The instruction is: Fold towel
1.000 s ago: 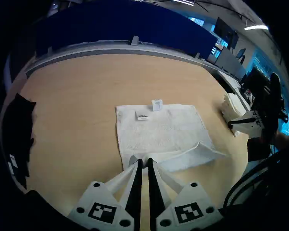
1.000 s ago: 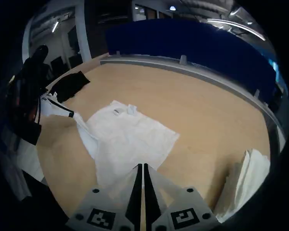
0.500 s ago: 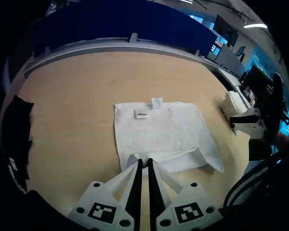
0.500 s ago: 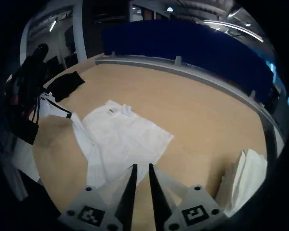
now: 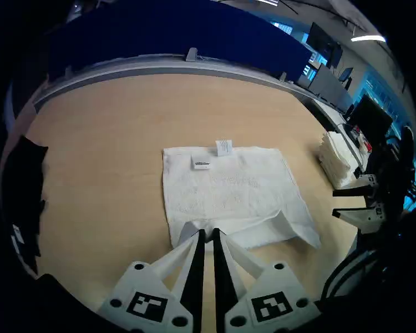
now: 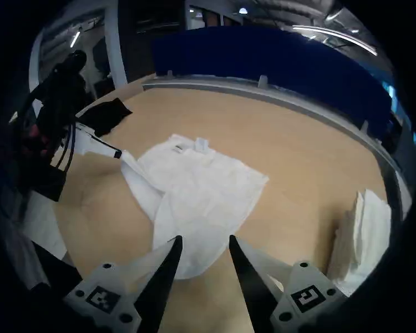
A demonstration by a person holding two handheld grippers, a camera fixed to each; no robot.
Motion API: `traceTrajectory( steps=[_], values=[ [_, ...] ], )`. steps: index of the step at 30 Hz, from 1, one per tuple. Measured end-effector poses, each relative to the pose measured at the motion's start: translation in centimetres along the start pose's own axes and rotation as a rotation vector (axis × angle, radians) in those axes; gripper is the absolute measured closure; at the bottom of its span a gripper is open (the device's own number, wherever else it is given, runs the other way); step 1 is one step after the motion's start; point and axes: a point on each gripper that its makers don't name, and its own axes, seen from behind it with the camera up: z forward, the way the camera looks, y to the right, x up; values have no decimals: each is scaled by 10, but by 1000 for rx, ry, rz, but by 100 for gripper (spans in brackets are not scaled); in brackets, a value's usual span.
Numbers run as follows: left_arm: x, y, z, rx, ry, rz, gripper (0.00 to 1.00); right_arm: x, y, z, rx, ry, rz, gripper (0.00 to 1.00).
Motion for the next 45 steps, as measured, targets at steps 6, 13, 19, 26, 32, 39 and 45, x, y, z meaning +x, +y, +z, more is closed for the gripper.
traceTrajectory(
  steps=[6, 13, 19, 26, 32, 39, 45],
  values=[
    [-3, 2, 1, -3, -2, -2, 90, -25, -22, -2, 22, -39, 18, 36],
    [-6, 3, 0, -3, -5, 5, 90, -41, -39, -2, 49, -61, 32, 35],
    [-6, 4, 0, -4, -5, 4, 90, -50, -46, 3, 51, -78, 11, 28],
    [-7, 5, 0, -4, -9, 5, 90, -59, -46, 10, 39, -101, -17, 31],
    [-7, 6, 1, -5, -10, 7, 90, -63, -42, 13, 18, -116, -43, 49],
    [-7, 9, 1, -9, -11, 12, 90, -68, -39, 14, 22, -134, -44, 67],
    [-8, 10, 2, -8, -14, 13, 90, -68, -36, 16, 29, -137, -24, 85]
  ],
)
